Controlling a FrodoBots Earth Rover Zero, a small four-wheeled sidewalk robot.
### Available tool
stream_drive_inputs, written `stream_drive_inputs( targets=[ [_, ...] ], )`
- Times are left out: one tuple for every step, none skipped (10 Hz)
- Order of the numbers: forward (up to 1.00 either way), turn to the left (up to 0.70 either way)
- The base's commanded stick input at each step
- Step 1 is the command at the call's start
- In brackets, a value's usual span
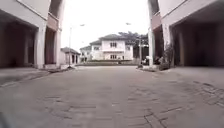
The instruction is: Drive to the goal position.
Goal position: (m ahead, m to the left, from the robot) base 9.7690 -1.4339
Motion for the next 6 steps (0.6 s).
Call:
stream_drive_inputs(
  targets=[
    [0.70, 0.00],
    [0.70, 0.00],
    [0.70, 0.00],
    [0.70, 0.00],
    [0.70, 0.00],
    [0.70, 0.00]
  ],
)
